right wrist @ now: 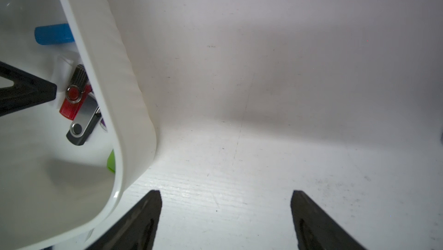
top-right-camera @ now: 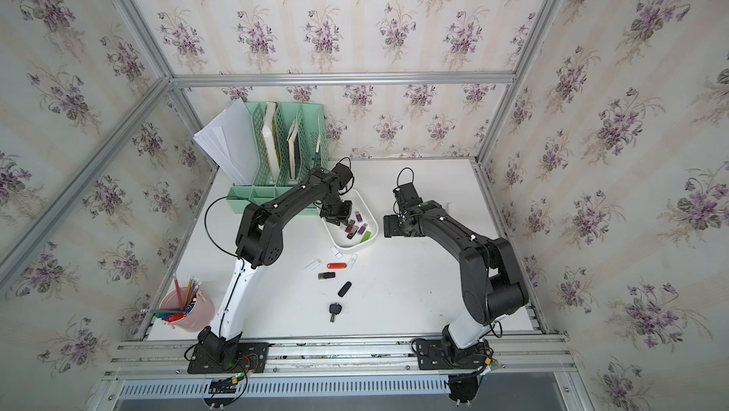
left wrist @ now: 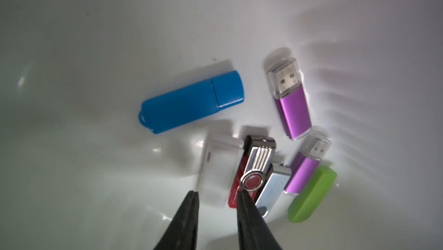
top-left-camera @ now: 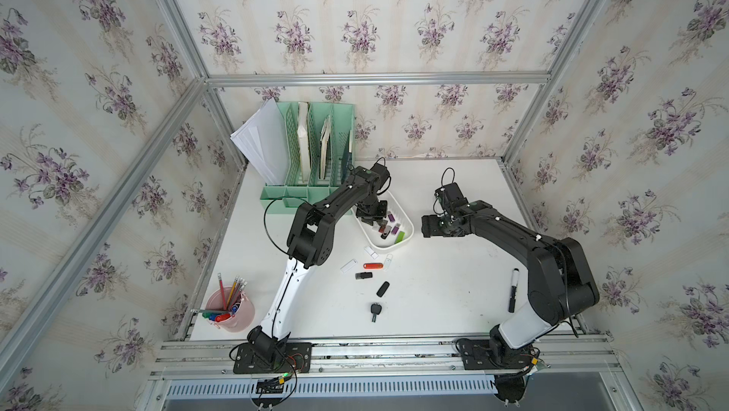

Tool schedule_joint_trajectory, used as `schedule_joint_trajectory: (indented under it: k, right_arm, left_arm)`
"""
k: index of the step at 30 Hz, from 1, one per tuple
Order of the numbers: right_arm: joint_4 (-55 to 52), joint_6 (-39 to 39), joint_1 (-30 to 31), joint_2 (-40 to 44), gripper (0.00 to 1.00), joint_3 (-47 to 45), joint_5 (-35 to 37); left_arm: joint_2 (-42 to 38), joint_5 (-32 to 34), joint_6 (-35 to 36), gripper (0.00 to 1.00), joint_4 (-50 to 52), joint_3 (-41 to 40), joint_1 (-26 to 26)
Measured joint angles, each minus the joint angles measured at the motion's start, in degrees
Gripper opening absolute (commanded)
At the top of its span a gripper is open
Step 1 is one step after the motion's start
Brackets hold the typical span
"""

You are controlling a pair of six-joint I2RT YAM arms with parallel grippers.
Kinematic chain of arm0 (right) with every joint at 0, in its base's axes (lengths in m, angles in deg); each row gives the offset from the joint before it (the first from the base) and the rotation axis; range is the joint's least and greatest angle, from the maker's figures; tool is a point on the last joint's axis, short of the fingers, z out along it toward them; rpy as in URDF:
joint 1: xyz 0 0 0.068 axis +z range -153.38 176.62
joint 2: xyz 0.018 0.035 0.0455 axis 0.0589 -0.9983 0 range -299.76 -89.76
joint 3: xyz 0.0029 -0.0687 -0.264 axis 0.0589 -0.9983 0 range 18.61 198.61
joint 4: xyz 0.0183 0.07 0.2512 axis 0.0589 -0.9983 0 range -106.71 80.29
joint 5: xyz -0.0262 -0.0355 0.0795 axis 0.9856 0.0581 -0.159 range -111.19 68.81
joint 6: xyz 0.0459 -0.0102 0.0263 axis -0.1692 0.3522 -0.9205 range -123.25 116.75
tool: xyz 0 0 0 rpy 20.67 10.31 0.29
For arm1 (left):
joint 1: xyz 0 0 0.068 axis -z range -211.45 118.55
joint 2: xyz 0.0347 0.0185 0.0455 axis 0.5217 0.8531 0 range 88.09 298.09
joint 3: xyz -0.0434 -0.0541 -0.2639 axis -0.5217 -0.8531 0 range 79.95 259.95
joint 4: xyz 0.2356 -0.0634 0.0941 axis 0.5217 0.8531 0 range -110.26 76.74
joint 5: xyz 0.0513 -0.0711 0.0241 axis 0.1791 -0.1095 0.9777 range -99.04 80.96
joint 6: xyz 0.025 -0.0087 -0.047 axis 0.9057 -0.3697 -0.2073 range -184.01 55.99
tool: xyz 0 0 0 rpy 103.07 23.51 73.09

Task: Put the usb flash drive into the storage box
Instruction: Place the USB flash in the storage box, then adjust the storage box at the center of the board.

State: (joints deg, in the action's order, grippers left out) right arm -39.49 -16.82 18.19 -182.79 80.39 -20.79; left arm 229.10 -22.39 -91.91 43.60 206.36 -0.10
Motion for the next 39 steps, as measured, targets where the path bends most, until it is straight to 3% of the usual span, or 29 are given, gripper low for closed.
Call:
schedule_joint_trajectory:
  k: [8, 14, 23, 27, 34, 39]
  right_arm:
    - [-0.1, -0.2, 0.0, 1.8, 0.89, -1.0, 0.2]
    - [0.3, -1.2, 0.0, 1.7, 0.91, -2.6, 0.2]
    - [0.5, -2.1, 0.0, 1.5, 0.92, -2.6, -0.2]
    - [0.4, -2.5, 0.0, 1.5, 0.92, -2.6, -0.3]
    - [-0.1, -2.3, 0.0, 2.7, 0.93, -3.7, -0.2]
    - [-0.4, -1.6, 0.0, 3.5, 0.93, -4.8, 0.2]
  left_arm:
    - [-1.2, 0.8, 0.0, 0.5, 0.1, -1.1, 0.5]
    - [-12.7, 1.4, -0.2, 0.52, 0.3, -3.1, 0.3]
    - [-29.6, 4.1, 0.0, 0.66, 0.1, -26.5, -7.8]
    - [-30.1, 1.6, -0.2, 0.69, -3.3, -32.2, -9.6]
    - [-27.5, -6.8, -3.0, 0.72, -12.3, -33.7, -9.8]
    - [-25.2, -9.0, -4.2, 0.72, -15.2, -32.8, -9.8]
